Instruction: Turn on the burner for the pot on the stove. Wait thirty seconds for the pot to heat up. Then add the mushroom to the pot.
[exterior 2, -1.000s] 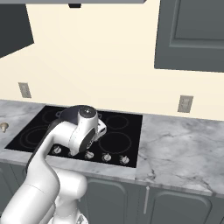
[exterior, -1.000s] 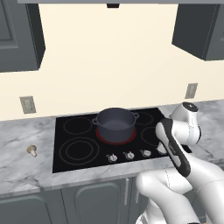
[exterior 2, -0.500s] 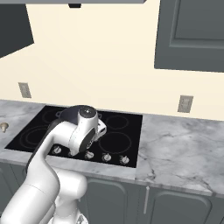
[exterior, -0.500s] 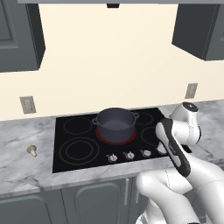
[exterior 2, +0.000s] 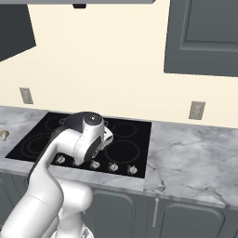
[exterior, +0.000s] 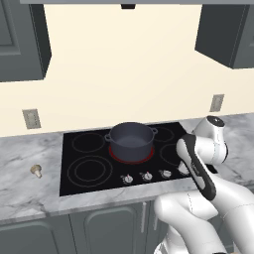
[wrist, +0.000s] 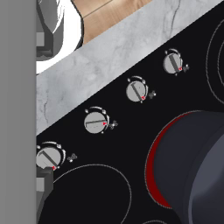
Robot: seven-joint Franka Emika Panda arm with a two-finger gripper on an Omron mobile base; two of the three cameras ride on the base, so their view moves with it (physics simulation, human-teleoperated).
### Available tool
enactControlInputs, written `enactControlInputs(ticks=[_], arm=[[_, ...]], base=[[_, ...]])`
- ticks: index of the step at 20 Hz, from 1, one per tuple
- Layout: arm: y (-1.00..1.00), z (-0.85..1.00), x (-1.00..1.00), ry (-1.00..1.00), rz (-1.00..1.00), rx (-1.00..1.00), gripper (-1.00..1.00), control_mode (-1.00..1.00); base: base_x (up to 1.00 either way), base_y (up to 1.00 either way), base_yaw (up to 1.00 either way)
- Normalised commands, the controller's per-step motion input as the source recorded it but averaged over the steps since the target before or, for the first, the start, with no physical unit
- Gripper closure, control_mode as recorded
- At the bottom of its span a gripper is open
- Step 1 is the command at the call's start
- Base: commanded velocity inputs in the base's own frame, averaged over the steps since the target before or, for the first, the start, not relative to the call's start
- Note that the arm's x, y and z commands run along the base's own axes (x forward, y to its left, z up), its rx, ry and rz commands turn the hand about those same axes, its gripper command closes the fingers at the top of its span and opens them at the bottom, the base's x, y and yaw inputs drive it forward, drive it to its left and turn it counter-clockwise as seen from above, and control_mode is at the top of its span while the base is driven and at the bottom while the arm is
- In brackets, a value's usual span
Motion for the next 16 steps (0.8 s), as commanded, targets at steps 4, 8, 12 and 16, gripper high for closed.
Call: enactControlInputs(ticks=[4,8,12,16], arm=[[0.00,0.00,0.00,0.00,0.00,0.00,-1.00,-1.00],[0.00,0.00,0.00,0.00,0.00,0.00,-1.00,-1.00],[0.00,0.00,0.00,0.00,0.00,0.00,-1.00,-1.00],[0.00,0.00,0.00,0.00,0.00,0.00,-1.00,-1.00]], base=[[0.00,0.00,0.00],[0.00,0.00,0.00],[0.00,0.00,0.00],[0.00,0.00,0.00]])
